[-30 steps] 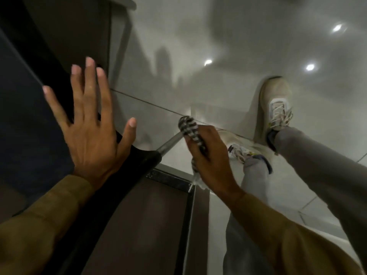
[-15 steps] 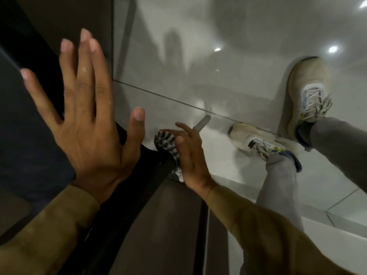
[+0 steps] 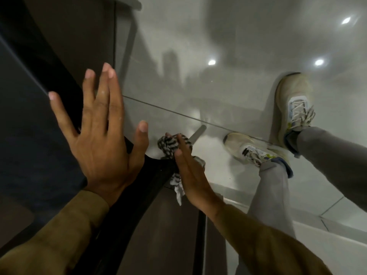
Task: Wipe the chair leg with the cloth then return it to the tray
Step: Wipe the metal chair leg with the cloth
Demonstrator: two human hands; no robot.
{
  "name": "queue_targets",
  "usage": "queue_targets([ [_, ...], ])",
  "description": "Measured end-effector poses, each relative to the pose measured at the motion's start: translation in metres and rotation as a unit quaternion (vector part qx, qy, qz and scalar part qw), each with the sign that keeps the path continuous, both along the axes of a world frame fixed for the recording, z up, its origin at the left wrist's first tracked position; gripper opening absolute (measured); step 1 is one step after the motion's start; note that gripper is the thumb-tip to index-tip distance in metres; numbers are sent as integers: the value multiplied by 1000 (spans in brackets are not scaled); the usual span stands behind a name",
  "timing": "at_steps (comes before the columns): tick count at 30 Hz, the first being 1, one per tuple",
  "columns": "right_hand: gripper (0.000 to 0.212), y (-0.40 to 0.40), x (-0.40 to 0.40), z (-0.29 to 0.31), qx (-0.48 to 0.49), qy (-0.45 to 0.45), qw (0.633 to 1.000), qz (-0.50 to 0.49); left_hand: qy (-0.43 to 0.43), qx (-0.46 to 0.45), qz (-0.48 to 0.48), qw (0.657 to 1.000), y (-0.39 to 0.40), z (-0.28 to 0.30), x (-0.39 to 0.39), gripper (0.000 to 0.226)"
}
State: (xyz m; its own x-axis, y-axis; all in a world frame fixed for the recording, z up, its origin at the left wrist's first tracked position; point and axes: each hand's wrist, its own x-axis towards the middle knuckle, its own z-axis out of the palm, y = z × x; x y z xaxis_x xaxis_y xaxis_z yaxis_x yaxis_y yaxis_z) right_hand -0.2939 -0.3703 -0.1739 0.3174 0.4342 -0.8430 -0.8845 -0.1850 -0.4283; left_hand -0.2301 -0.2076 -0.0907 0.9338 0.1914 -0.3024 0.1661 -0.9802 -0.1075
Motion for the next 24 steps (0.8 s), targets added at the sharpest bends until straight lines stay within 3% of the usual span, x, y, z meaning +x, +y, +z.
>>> queue_targets([
  [3,47,-1,8,-57,-46,-27,998,37,-5,-8,11,1000,1,-2,0,77],
  [6,50,-1,26,-95,-93,25,993,62,-23,-11,15,1000,0,-3,-2,80],
  [10,40,1,24,-52,-55,119,991,-40,-27,1,17,999,-2,2,1,77],
  [14,43,-9,5,18,18,81,996,-25,-9,1,10,1000,-2,4,2,75],
  [18,38,-1,12,-30,-24,-72,996,54,-32,10,-1,999,1,-4,-2,75],
  [22,47,3,37,-87,-54,-21,986,158,-53,9,-2,999,5,-8,-4,75],
  [24,42,3,43,-89,-87,19,986,144,-50,16,-6,999,4,-7,-3,74],
])
